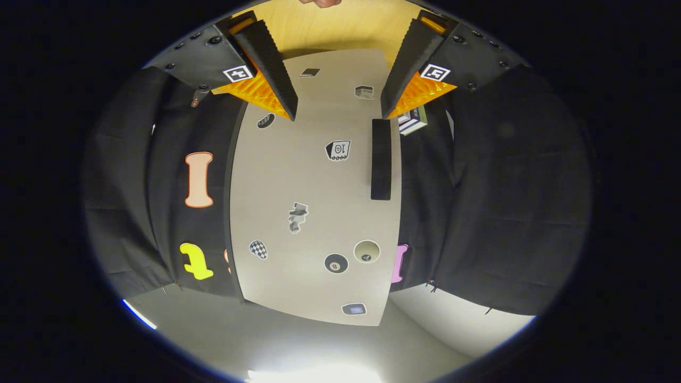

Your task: Open the shoe cabinet door, grab the shoes and put them into the shoe cabinet, then close the shoe cabinet door.

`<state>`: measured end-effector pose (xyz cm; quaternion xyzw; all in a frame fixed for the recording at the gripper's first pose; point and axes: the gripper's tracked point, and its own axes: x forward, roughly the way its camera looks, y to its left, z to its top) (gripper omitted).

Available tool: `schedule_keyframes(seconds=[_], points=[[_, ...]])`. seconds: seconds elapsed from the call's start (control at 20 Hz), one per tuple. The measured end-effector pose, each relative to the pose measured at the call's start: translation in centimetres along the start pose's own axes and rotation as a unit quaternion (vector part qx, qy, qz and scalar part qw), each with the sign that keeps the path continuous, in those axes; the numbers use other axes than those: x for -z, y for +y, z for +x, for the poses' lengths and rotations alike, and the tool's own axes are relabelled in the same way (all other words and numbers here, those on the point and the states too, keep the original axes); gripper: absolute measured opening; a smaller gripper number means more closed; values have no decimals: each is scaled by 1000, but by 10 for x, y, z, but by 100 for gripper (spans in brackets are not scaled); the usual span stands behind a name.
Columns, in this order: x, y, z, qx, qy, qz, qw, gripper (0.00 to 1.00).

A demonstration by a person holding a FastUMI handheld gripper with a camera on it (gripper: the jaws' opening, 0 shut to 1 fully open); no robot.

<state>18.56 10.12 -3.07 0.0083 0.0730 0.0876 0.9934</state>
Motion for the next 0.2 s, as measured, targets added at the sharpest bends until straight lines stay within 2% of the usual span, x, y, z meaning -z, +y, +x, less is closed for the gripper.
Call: schedule_keyframes(seconds=[0.2], points=[[6, -4, -5, -8, -9, -20, 1000, 98]])
